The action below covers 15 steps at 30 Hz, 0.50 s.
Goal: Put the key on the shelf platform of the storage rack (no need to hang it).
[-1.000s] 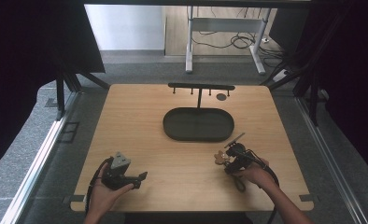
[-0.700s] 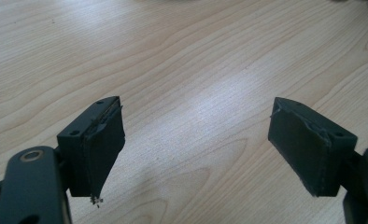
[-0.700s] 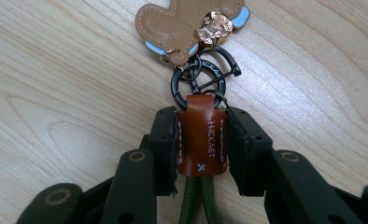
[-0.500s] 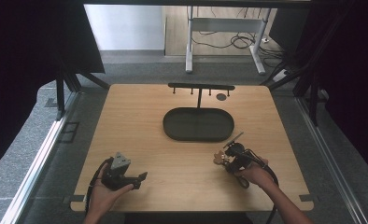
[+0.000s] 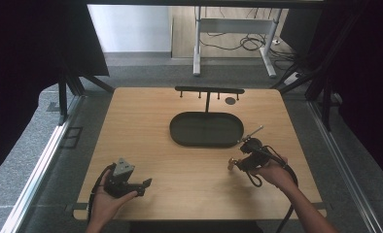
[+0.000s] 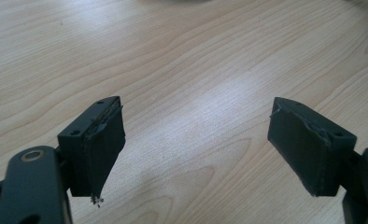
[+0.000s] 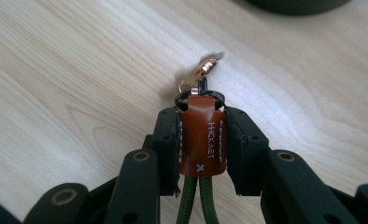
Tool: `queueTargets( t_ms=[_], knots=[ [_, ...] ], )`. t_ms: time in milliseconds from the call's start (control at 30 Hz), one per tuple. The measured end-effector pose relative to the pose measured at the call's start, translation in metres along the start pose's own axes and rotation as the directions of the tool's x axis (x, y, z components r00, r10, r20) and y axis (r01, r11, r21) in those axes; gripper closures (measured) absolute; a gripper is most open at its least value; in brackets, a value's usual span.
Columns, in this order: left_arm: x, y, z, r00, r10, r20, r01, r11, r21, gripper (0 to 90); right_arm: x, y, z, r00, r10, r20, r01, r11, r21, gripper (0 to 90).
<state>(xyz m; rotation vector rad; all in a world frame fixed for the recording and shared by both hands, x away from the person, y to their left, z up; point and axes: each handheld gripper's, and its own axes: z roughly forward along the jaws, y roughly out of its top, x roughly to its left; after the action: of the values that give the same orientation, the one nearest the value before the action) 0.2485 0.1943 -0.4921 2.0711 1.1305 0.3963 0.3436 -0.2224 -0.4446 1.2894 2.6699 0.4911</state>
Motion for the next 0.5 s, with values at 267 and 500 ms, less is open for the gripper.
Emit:
queueTargets(
  t_ms=[267,500],
  knots=[
    [0.002,-0.001,0.000,1.0000,-0.005,0.000,0.005,1.0000,0.000,18.9,-0.005,0.013,-0.020,0.9994,-0.034,-0.004,0.034,0.999,-0.027,67.7],
    [0.004,-0.001,-0.002,0.9999,-0.010,0.000,0.010,0.9999,-0.005,19.0,-0.007,0.027,-0.033,0.9984,-0.057,-0.001,0.057,0.997,-0.055,67.8]
  ],
)
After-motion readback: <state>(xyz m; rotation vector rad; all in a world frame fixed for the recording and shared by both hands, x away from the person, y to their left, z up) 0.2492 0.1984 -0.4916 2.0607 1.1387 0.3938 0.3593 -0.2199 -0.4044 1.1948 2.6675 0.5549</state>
